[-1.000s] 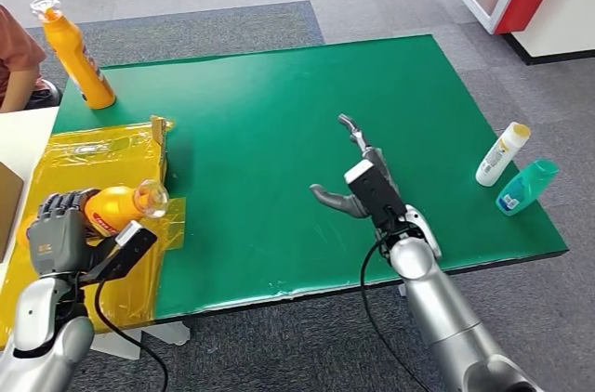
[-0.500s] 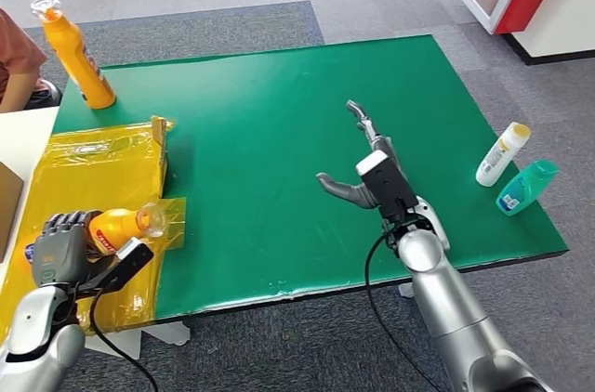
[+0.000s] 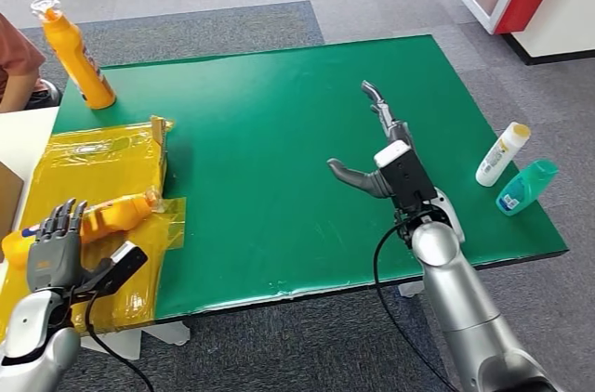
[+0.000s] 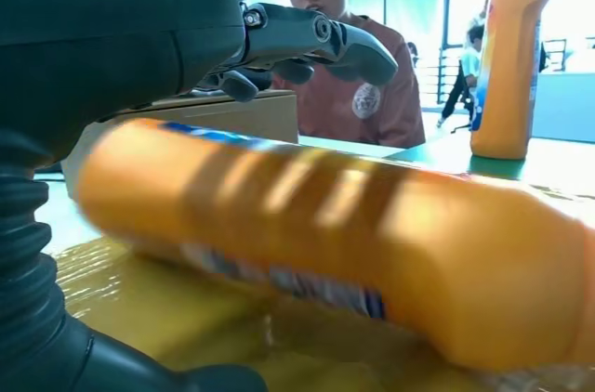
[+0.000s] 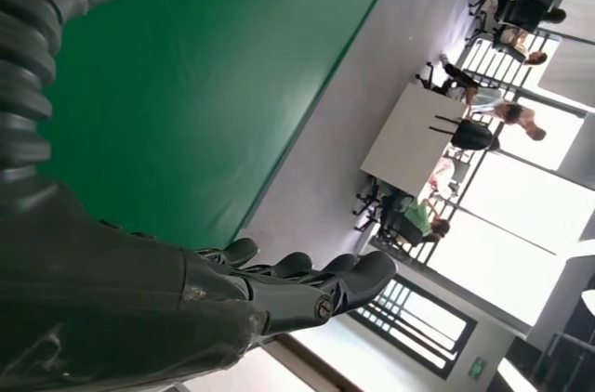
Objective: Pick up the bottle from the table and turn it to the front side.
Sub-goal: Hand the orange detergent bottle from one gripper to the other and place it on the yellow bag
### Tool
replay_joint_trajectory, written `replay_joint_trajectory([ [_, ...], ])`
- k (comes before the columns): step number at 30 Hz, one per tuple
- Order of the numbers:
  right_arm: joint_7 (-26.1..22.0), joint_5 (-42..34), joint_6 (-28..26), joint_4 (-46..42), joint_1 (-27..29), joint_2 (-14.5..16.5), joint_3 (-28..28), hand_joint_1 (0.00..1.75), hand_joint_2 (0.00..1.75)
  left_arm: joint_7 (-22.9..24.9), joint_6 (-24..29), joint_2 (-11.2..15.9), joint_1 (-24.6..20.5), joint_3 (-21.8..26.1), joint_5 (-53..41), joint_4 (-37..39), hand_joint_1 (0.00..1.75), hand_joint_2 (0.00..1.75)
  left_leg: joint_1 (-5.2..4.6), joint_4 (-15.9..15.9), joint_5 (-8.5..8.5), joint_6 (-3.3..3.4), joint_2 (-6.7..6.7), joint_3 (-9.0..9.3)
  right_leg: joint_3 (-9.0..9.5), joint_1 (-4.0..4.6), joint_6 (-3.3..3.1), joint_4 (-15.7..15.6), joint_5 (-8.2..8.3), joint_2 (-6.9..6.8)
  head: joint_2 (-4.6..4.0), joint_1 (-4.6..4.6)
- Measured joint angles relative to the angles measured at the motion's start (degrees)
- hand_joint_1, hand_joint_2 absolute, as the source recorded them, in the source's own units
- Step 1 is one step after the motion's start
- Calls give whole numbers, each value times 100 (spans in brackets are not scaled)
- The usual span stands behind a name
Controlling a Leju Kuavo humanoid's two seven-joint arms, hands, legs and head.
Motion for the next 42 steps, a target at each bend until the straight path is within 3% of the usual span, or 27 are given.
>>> replay_joint_trajectory([
  [29,-70,-187,-57,-472,246,-95,-243,0,175,-570,12,-123,365,294,1056,-921,0,175,0,0,0,0,0,0,0,0,0,0,0,0,0,1],
  [34,-75,-186,-82,-571,359,-138,-333,0,175,-1010,-264,-252,516,383,2254,-1337,0,175,0,0,-1,0,0,0,0,-1,1,-1,-1,0,0,1],
  [38,-96,-168,-120,-664,490,-183,-424,0,175,-1413,-1076,-490,660,509,4140,-1763,0,175,0,0,-2,0,0,0,1,-1,1,-2,-1,-1,0,1],
  [42,-106,-173,-127,-720,598,-255,-486,0,175,-1502,-2023,-703,811,639,6114,-2139,0,175,-1,0,-2,0,0,0,2,-1,1,-1,-1,0,0,0],
])
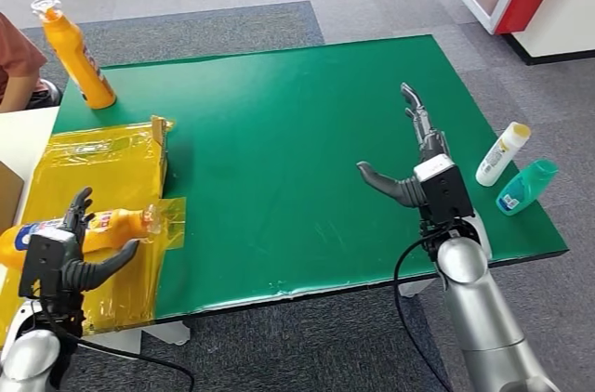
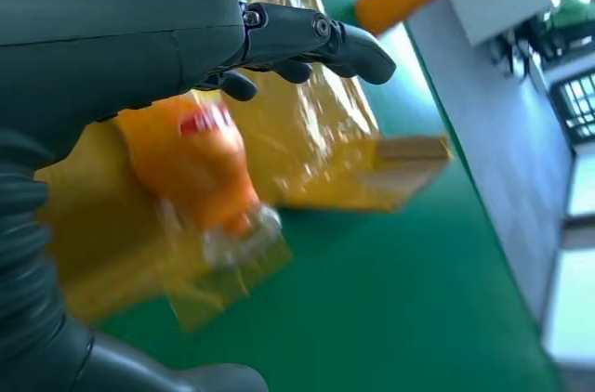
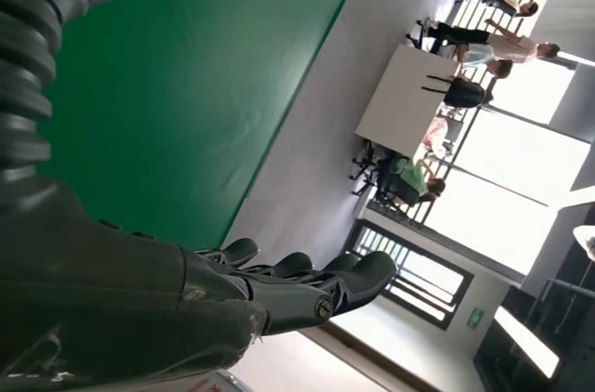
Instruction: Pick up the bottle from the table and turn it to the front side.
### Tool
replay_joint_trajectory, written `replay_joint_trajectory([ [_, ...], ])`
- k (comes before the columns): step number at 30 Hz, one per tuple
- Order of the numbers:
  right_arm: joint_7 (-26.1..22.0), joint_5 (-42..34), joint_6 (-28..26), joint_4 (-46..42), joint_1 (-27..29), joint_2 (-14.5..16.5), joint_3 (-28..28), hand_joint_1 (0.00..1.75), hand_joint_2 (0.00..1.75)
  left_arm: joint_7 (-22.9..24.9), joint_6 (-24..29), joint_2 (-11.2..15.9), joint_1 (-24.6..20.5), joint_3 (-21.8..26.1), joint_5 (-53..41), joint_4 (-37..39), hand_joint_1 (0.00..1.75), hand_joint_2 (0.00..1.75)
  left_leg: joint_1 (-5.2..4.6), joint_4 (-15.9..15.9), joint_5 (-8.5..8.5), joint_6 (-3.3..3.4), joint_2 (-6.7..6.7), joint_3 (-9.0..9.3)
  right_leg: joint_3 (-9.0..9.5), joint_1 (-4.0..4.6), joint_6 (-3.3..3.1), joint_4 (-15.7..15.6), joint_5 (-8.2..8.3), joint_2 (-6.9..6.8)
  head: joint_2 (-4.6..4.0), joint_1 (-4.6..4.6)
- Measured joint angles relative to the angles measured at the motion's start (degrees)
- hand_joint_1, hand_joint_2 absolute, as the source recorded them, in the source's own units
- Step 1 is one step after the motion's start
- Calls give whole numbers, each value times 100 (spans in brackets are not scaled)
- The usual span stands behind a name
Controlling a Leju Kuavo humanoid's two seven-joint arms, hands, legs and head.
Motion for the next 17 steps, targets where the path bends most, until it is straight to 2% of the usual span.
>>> replay_joint_trajectory([
  [3,-1,-114,106,-4,24,-114,-10,0,175,62,-801,-93,193,111,1690,-270,0,175,0,0,0,-1,0,0,-1,0,0,0,0,1,0,0],
  [5,-1,-180,171,-3,26,-197,-10,0,175,90,-1042,-122,313,173,2213,-411,0,175,0,0,0,-1,0,0,-1,1,1,0,-1,0,0,1],
  [9,75,-634,606,20,20,-362,-3,0,175,84,-1190,-140,490,277,2632,-605,0,175,0,0,0,-1,0,-1,1,1,1,0,-2,0,0,0],
  [14,503,-2268,1853,173,5,-787,6,0,175,-122,-1449,-43,812,415,3096,-934,0,175,0,0,-2,2,-1,-1,2,0,4,0,-3,-1,0,1],
  [17,649,-2759,2158,257,6,-985,7,0,175,-163,-1507,22,939,485,3149,-1090,0,175,0,0,-3,3,-1,-2,3,-1,5,0,-4,-1,0,1],
])
